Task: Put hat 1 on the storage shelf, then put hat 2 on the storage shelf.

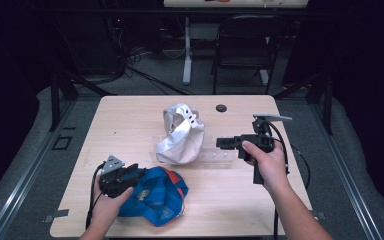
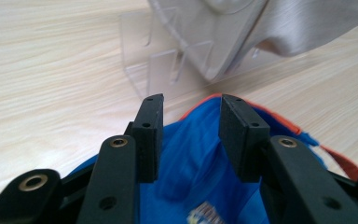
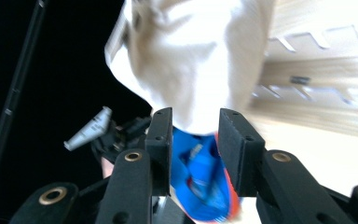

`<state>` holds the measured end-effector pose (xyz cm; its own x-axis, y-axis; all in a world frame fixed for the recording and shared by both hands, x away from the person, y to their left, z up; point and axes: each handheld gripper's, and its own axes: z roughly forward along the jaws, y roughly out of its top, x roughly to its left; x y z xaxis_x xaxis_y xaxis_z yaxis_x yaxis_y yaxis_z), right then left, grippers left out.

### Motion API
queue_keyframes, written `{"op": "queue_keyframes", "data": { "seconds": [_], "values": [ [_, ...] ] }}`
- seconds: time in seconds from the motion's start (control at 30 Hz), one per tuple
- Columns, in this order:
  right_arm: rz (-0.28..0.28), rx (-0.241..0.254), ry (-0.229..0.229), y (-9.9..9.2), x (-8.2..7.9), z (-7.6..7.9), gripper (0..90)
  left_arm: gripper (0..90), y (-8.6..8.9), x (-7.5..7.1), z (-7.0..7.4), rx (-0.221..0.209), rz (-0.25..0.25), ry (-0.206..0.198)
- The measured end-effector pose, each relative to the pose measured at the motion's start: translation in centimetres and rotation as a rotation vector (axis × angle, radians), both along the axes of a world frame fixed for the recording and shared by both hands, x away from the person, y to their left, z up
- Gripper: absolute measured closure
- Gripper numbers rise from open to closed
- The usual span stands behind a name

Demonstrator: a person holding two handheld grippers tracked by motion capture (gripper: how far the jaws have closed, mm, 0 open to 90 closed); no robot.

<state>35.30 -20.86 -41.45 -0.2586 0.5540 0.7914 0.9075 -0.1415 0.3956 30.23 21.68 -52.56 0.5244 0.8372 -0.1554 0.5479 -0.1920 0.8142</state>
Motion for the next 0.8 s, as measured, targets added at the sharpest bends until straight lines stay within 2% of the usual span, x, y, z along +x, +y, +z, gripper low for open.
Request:
{"op": "queue_keyframes", "data": {
  "seconds": [0.1,0.13,0.17,0.2,0.23,0.37,0.47,0.57,0.67,0.8],
  "values": [
    [-0.006,-0.016,-0.037,-0.7,-1.3,-1.2,64.9,58.2,1.0,-0.4,0.0,0.005,0.021,0.01],
    [-0.006,-0.016,-0.037,-0.7,-1.3,-1.2,64.9,57.5,1.0,-0.4,0.0,0.005,0.021,0.01],
    [-0.013,-0.029,-0.045,-1.1,-2.1,-2.1,64.6,57.2,1.7,-0.7,0.0,0.006,0.028,0.012],
    [-0.013,-0.029,-0.045,-1.1,-2.1,-2.1,64.6,56.7,1.7,-0.7,0.0,0.006,0.028,0.012],
    [-0.015,-0.044,-0.053,-1.3,-2.8,-3.2,64.1,55.7,2.3,-0.9,-0.2,-0.004,0.035,0.003],
    [-0.017,-0.071,-0.069,-1.5,-4.2,-5.4,64.2,52.5,3.4,-1.2,-0.7,-0.008,0.043,-0.002],
    [-0.025,-0.096,-0.081,-1.3,-5.0,-6.9,63.6,51.5,3.8,-1.3,-0.9,0.035,0.059,-0.004],
    [-0.029,-0.133,-0.108,-1.2,-5.7,-8.1,61.8,51.5,4.2,-1.3,-0.9,0.039,0.08,-0.006],
    [-0.039,-0.14,-0.106,-1.2,-6.0,-9.2,60.8,51.2,4.5,-1.3,-1.2,0.044,0.089,-0.003],
    [-0.045,-0.144,-0.1,-1.2,-6.2,-10.3,60.7,51.2,4.7,-1.5,-1.3,0.08,0.098,-0.002]
  ]
}}
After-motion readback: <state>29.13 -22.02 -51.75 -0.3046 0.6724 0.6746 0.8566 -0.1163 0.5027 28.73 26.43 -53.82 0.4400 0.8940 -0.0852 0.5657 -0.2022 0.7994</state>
